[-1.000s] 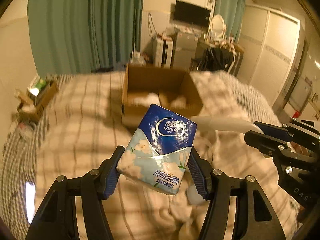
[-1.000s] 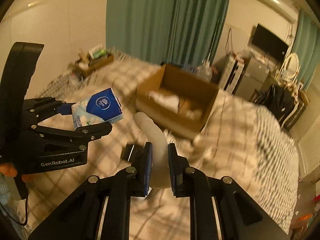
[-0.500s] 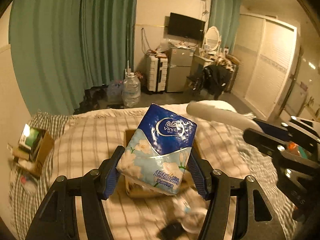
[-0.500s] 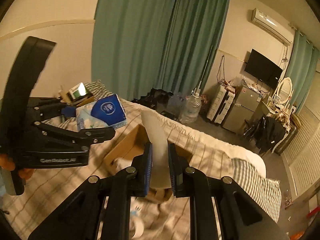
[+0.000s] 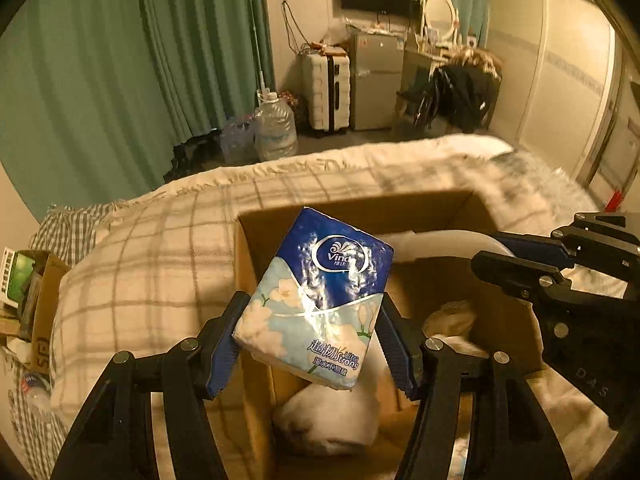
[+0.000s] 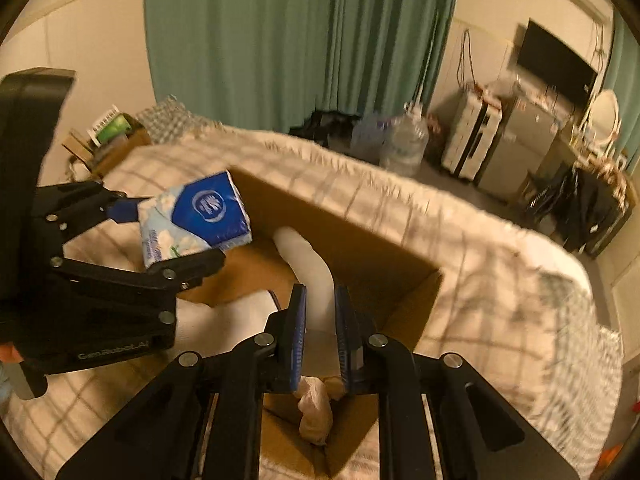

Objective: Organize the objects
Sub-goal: 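Grasp the tissue pack with the left tool while the right tool grasps the white tube, drop both into box, then move both tools back toward the black cup and white earbud case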

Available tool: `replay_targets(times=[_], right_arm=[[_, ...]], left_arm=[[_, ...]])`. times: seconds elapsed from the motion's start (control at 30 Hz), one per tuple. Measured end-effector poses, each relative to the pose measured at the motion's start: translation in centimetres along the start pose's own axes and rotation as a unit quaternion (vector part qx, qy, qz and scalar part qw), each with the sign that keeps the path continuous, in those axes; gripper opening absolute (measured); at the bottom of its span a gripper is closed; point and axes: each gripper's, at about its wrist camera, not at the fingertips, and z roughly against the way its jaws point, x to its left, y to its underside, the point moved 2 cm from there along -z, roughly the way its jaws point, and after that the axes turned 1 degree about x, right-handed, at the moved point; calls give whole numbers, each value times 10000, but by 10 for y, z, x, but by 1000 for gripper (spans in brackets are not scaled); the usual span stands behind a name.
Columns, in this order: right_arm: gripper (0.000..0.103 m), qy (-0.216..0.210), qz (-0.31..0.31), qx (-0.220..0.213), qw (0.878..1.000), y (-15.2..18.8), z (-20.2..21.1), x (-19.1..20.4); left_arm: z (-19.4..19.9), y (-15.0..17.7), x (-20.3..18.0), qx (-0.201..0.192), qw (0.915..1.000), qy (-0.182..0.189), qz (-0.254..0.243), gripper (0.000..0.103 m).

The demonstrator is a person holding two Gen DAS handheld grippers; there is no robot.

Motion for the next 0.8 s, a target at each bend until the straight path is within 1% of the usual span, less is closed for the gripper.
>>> replay_targets(times=[0.1, 0.13, 0.2, 0.23, 0.27, 0.33, 0.37, 0.43, 0.5, 0.6, 0.63, 0.67, 0.73, 0.8], right_arm=[[16, 26, -83, 24, 10000, 9, -14, -7], [18, 12, -116, -15, 9999, 10, -14, -10], [19, 14, -236, -266, 9994, 11, -2, -15], [23, 16, -259, -347, 9991, 6, 0, -27], [28, 39, -269, -446, 9986, 6, 10, -25], [61, 147, -289, -656, 9973, 0, 34, -25], [64, 203, -303, -767, 9964, -2, 47, -25], [64, 315, -325, -968, 9943, -5, 81, -25], [65, 406, -306, -1070, 9930, -5, 113, -21], [71, 675, -201, -1140, 9910, -3, 161, -10], [74, 740, -165, -1168, 9903, -1, 178, -5], [76, 794, -142, -1162, 9899, 2, 191, -2], [77, 985, -179, -1020, 9897, 9, 215, 6], [77, 1080, -121, -1008, 9890, 21, 237, 17]], left_arm=[[-10, 4, -5, 11, 9999, 17, -113, 64], [-9, 5, -5, -18, 9999, 7, -124, 66], [-6, 4, -7, -46, 9999, -66, -119, 68], [-1, 4, -7, -47, 9999, -78, -96, 71], [7, 5, -7, -62, 10000, -43, -55, 80], [22, 2, -5, -164, 9998, 7, 56, 88], [35, 0, -4, -261, 9996, 5, 110, 89], [58, 0, -3, -381, 9992, -15, 151, 91], [89, 0, -3, -537, 9984, -15, 185, 95], [135, 2, -3, -784, 9968, -11, 141, 100], [156, 6, -4, -893, 9960, -5, 94, 101], [170, 8, -6, -963, 9953, 5, 63, 103], [194, 15, -7, -1091, 9940, 27, 49, 103], [216, 29, -10, -1133, 9935, 82, 14, 103]])
